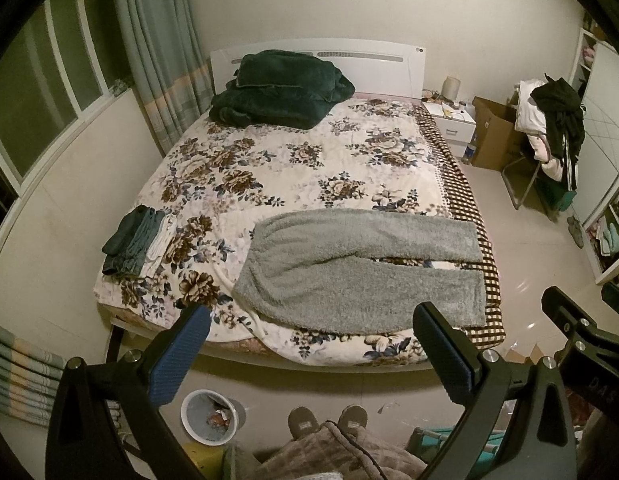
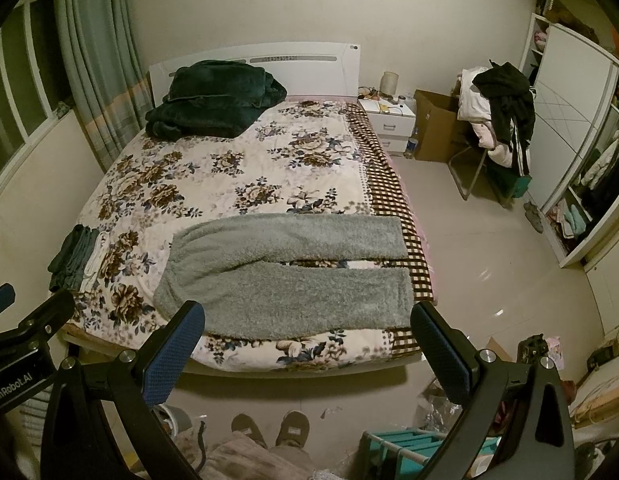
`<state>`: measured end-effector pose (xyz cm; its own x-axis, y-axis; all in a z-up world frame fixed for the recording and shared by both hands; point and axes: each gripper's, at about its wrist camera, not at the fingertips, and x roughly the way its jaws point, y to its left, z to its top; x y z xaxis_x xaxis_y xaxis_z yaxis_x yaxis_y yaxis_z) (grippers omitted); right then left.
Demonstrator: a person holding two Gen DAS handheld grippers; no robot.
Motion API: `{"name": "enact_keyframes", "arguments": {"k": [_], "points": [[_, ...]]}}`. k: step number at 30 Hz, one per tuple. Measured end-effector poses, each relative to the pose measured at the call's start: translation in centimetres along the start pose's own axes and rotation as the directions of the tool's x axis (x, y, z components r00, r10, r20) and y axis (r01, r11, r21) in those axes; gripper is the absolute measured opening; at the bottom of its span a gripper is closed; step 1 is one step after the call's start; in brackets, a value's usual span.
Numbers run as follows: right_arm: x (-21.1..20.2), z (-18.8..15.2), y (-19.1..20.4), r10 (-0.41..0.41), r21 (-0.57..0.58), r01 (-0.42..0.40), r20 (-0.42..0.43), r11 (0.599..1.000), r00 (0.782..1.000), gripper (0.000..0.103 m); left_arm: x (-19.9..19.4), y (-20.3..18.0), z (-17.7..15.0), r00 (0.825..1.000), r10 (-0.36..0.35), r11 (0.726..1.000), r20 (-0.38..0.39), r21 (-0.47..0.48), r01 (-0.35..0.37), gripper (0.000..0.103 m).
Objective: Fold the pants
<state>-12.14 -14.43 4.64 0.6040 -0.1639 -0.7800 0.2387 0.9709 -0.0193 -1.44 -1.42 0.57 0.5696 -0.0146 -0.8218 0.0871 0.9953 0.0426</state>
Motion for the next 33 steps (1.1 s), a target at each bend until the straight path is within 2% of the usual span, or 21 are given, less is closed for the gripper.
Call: {"name": "enact_keyframes", "arguments": {"k": [20,26,33], "points": [[0.2,1.2,0.2,0.018,0.004,-0.018,-0.003,1.0,1.0,0.103,-0.2,-0.2,0.1,1.0,0.001,1.0,0.011,-0.01,0.0,0.103],[4.6,1.7,-1.8,0.011,0.044,-0.011,0.015,0.999,1.0,0.103,1.5,-1.0,1.7,0.999,0.04,0.997,0.031,-0.061,-0.038,0.103],[12.5,3.5,-4.9,-0.003,0.047,0.002,0.026,0.999,1.0,0.103,9.2,-1.6,4.5,0.994,0.103,0.989,0.019,-0.11,-0.101,0.103]]}}
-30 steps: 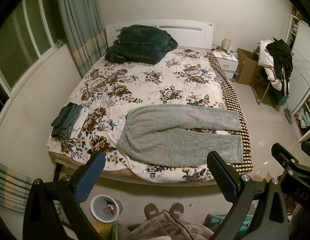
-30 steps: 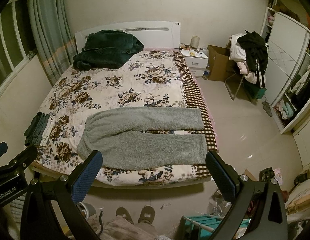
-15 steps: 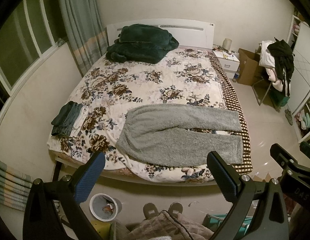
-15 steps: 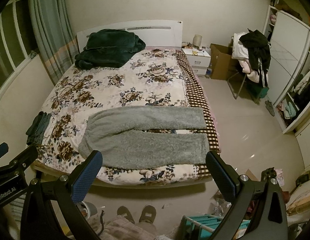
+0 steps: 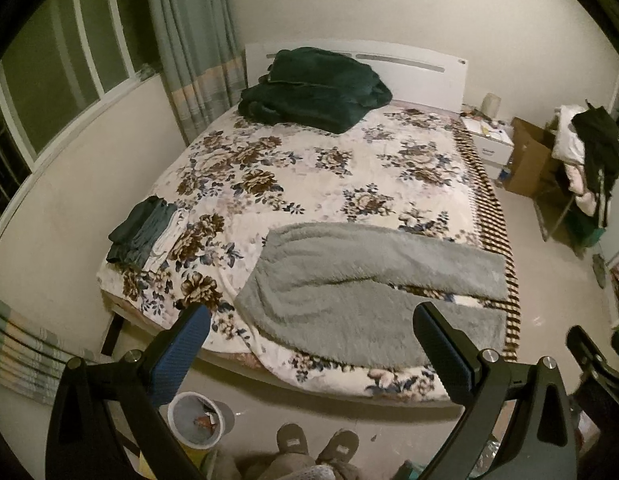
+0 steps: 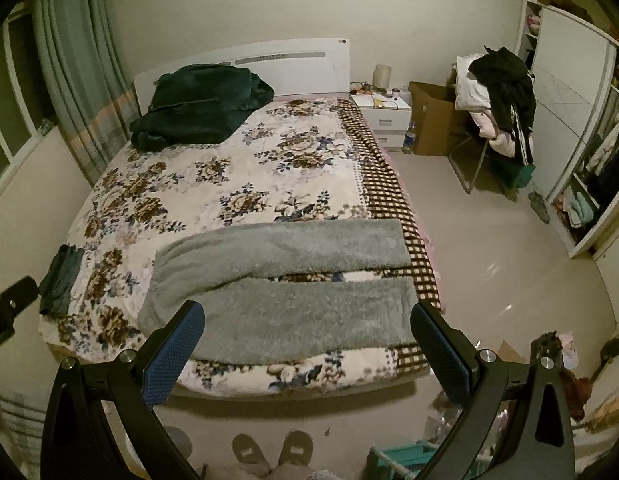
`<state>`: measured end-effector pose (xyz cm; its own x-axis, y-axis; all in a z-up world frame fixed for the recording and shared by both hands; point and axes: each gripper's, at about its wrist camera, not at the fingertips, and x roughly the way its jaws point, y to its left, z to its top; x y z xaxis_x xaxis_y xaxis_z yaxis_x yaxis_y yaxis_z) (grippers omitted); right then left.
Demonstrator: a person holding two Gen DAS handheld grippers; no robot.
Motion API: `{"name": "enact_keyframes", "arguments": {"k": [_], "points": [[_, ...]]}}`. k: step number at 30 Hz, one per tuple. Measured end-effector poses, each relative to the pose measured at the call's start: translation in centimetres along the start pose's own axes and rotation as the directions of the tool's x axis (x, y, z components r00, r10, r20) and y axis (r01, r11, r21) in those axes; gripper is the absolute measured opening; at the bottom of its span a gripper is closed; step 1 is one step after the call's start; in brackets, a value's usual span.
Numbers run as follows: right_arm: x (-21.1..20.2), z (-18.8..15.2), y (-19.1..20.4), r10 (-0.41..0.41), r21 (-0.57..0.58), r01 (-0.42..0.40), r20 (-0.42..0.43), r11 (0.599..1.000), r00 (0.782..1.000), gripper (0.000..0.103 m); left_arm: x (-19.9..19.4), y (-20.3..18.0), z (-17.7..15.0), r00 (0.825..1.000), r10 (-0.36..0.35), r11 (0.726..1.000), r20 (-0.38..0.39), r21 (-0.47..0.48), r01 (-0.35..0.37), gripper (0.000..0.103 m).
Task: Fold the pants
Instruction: 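Lower both tools and grasp the grey pants' leg hems with both grippers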
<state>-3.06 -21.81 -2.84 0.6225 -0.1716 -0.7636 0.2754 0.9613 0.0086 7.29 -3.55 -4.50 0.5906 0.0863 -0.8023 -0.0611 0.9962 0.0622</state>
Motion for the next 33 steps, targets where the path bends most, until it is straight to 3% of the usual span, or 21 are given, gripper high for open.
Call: {"name": "enact_keyframes", "arguments": {"k": [8,17,21,26,33], "points": [[11.2,4.3,-0.9,-0.056,-0.009,0.055,-0.009,0.998,0.998,0.103,8.9,-3.8,4.2,0.999,0.005,0.999,-0.043,0.04,-0.003,0.103],[29.2,10.2,-0.3,-0.126,-0.002,0.126,-0.088,0.992,0.988,0.103,21.4,-7.9,10.6,0.997,-0.015,0.991,-0.079,0.132,0.025,0.103],[38.3,13.3,0.3,-0.153,0.006,0.155,-0.148,0.988,0.977,0.103,28.3,-10.1,13.0,0.989,-0.035,0.984,-0.141,0.17,0.059,0.103],[48.8,15.6,1.3,-0.161,0.022,0.169,-0.201,0.985,0.966,0.103,36.3,-12.4,14.1,0.976,-0.053,0.972,-0.21,0.213,0.098,0.103],[63.6,15.8,2.1,-0.178,-0.013,0.182,-0.272,0.983,0.946,0.103,46.7,-14.8,14.4,0.968,-0.016,0.96,-0.249,0.268,0.084,0.103]]}}
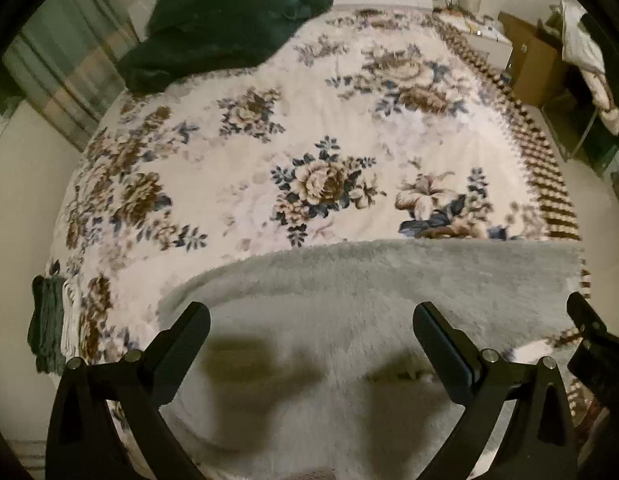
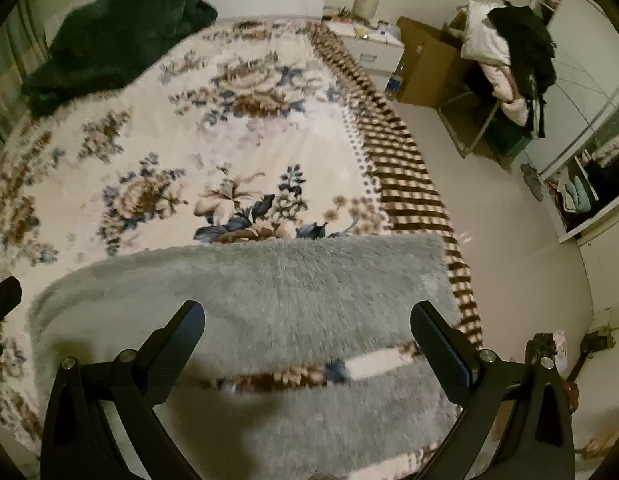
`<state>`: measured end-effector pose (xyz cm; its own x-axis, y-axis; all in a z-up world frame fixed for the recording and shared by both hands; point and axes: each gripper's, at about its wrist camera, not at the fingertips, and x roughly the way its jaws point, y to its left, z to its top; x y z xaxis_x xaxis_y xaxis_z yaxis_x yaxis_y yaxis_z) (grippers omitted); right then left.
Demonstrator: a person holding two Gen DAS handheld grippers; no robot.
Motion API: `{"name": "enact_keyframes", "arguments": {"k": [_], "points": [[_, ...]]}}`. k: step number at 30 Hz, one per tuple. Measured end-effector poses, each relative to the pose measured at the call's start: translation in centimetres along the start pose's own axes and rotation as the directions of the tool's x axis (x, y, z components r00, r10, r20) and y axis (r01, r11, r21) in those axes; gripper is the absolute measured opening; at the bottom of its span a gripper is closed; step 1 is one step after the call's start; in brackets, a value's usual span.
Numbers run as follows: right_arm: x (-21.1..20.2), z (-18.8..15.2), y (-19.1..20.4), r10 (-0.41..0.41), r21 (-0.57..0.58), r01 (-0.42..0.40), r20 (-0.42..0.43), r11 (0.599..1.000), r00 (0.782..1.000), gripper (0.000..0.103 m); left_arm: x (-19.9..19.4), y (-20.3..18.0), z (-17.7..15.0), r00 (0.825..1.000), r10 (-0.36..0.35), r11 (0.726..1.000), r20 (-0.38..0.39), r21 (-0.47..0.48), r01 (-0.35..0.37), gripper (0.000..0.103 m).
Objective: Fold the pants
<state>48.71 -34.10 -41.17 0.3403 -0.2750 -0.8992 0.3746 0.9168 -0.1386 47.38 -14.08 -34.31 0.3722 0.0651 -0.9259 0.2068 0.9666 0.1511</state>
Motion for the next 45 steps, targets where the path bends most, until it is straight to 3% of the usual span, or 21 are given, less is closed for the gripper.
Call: {"name": "enact_keyframes", "arguments": {"k": [7,10,16,19,23,25,27,28,29,30,33,40,45], "points": [[13.8,0.6,2.7,0.005,-0.149,-0.03,-0.163,0.988,0.987,0.103,11.3,-2.8,2.2,0.995,0.058,0.992,-0.08,0.117,-0.048,0.103],[18.6,0.5,3.6,-0.011,-0.23,-0.042,-0.225,0.972,0.974,0.103,15.7,-4.4,2.9,0.992,0.052,0.983,-0.112,0.183,-0.031,0.103],[26.4,1.5,5.2,-0.059,-0.377,-0.057,-0.289,0.925,0.956,0.103,23.2,-7.8,4.2,0.981,0.063,0.94,-0.185,0.341,0.004,0.103],[29.7,2.6,6.3,-0.087,-0.477,-0.084,-0.326,0.875,0.942,0.103,26.4,-9.2,4.7,0.973,0.06,0.908,-0.223,0.417,0.04,0.103],[32.9,3.4,7.7,-0.067,-0.528,-0.178,-0.411,0.83,0.909,0.098,29.4,-10.0,4.8,0.965,0.03,0.881,-0.262,0.463,0.098,0.1],[33.5,3.5,8.0,-0.057,-0.532,-0.202,-0.43,0.822,0.901,0.093,30.2,-9.9,4.7,0.954,-0.04,0.879,-0.298,0.444,0.176,0.086],[33.1,3.6,8.2,-0.016,-0.522,-0.244,-0.443,0.817,0.896,0.072,30.2,-9.7,4.6,0.943,-0.115,0.871,-0.312,0.424,0.247,0.048],[32.7,3.7,8.3,0.002,-0.516,-0.258,-0.444,0.817,0.896,0.063,29.8,-9.8,4.5,0.94,-0.143,0.86,-0.31,0.43,0.273,0.037],[32.1,3.6,8.3,0.021,-0.511,-0.267,-0.437,0.817,0.899,0.044,29.3,-10.1,4.3,0.94,-0.154,0.849,-0.303,0.446,0.283,0.018],[31.6,3.6,8.2,0.042,-0.491,-0.276,-0.435,0.826,0.899,0.022,29.0,-10.3,4.1,0.946,-0.149,0.843,-0.289,0.463,0.274,0.01],[30.0,3.7,7.7,0.069,-0.448,-0.261,-0.401,0.855,0.913,0.007,27.7,-10.3,3.8,0.963,-0.14,0.843,-0.232,0.482,0.239,0.005],[23.3,2.5,4.6,0.161,-0.365,-0.264,-0.288,0.893,0.944,0.006,20.9,-8.4,3.4,0.978,-0.19,0.895,-0.089,0.393,0.21,0.002],[16.8,-0.6,2.3,0.219,-0.33,-0.275,-0.195,0.903,0.956,0.006,15.7,-6.5,0.1,0.98,-0.2,0.927,-0.015,0.321,0.194,0.002]]}}
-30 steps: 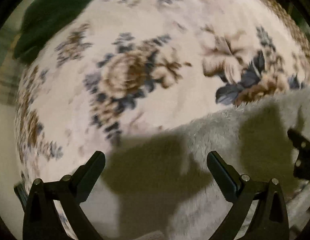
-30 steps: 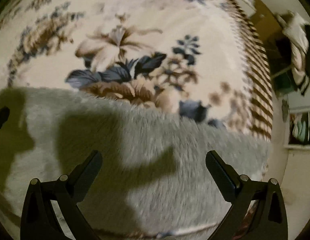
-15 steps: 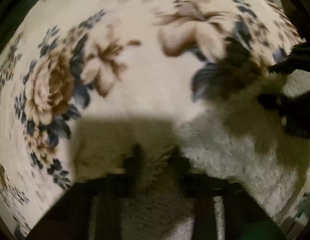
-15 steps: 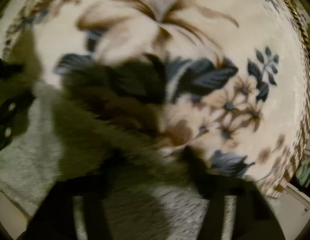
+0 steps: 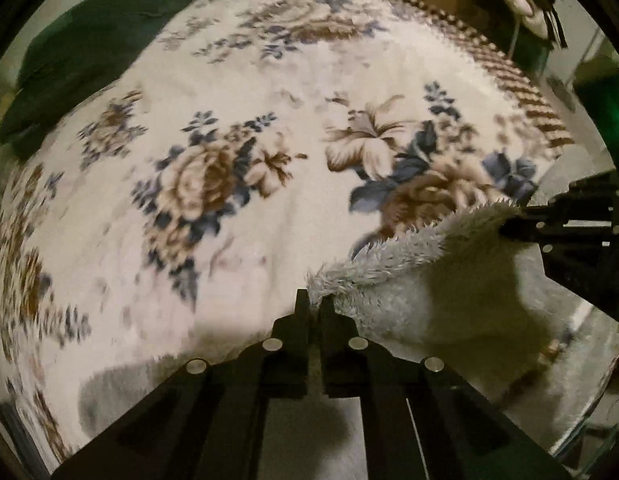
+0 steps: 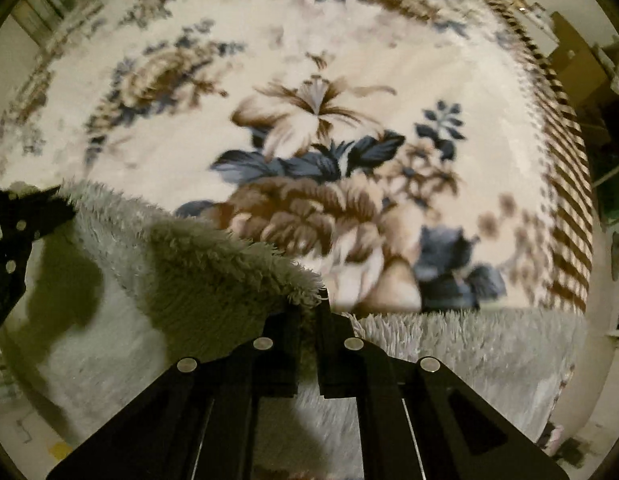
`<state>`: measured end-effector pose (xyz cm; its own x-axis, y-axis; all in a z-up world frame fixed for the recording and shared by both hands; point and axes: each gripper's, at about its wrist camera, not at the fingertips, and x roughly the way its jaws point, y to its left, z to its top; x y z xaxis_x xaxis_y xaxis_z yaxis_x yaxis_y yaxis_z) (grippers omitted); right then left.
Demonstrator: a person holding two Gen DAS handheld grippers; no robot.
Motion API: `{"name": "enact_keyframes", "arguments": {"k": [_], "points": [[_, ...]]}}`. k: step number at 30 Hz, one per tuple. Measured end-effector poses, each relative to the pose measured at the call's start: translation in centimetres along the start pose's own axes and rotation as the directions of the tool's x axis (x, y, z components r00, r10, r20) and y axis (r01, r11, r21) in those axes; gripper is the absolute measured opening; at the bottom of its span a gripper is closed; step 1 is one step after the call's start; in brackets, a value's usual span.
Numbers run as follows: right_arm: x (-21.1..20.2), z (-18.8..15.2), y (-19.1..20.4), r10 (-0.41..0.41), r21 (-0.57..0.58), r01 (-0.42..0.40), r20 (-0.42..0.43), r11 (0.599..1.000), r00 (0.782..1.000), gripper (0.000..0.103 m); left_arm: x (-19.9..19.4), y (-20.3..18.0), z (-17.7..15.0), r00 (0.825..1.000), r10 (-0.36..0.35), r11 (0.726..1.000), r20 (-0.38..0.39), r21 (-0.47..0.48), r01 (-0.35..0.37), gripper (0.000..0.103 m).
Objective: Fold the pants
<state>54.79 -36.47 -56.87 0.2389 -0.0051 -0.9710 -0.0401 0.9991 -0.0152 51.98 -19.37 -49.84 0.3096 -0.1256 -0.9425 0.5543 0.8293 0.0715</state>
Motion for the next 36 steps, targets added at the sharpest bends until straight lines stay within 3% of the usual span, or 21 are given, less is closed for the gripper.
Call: {"name": "enact_keyframes", "arguments": {"k": [8,12,16,19,26,28,29,32,34,36], "points": [[-9.1,-11.6,4.2,0.029,0.05,-0.035,0.117,0.998,0.993,0.006,-10.7,-3.6,-11.3,0.998,0.005,0.987,0.064,-0.158,0.005,0.002],[-10.1,-19.5,6.1,0.04,0.073,-0.047,0.098,0.996,0.994,0.006,-12.5,-6.0,-18.0,0.999,-0.04,0.971,0.003,-0.237,0.039,0.002],[-7.5,-27.0,7.6,0.052,0.088,-0.053,0.008,0.995,0.999,0.006,-11.3,-8.4,-25.0,0.992,-0.087,0.953,-0.096,-0.299,0.055,0.002],[-3.6,-31.9,8.1,0.052,0.089,-0.044,-0.089,0.995,0.995,0.006,-7.8,-10.1,-29.0,0.975,-0.12,0.942,-0.185,-0.332,0.053,0.002],[1.8,-37.0,8.8,0.013,0.034,-0.006,-0.194,0.999,0.981,0.007,-1.0,-11.7,-32.5,0.953,-0.132,0.927,-0.274,-0.375,0.02,0.004],[2.1,-37.7,8.5,0.036,0.045,-0.027,-0.214,0.999,0.976,0.013,-0.6,-11.1,-32.7,0.949,-0.138,0.901,-0.285,-0.433,0.001,0.009],[1.8,-38.0,8.1,0.055,0.061,-0.042,-0.23,0.997,0.972,0.021,-0.7,-10.9,-32.7,0.946,-0.152,0.891,-0.288,-0.455,0.004,0.012],[-0.1,-38.4,6.2,0.126,0.136,-0.096,-0.236,0.986,0.963,0.054,-2.3,-10.3,-32.6,0.946,-0.155,0.878,-0.286,-0.479,-0.001,0.025],[-2.2,-38.5,4.6,0.161,0.197,-0.12,-0.209,0.973,0.965,0.068,-4.0,-10.0,-32.3,0.95,-0.147,0.878,-0.275,-0.479,-0.002,0.046],[-4.1,-38.0,2.7,0.165,0.247,-0.119,-0.173,0.962,0.971,0.082,-5.7,-9.5,-31.9,0.956,-0.135,0.876,-0.261,-0.482,-0.008,0.073]]}}
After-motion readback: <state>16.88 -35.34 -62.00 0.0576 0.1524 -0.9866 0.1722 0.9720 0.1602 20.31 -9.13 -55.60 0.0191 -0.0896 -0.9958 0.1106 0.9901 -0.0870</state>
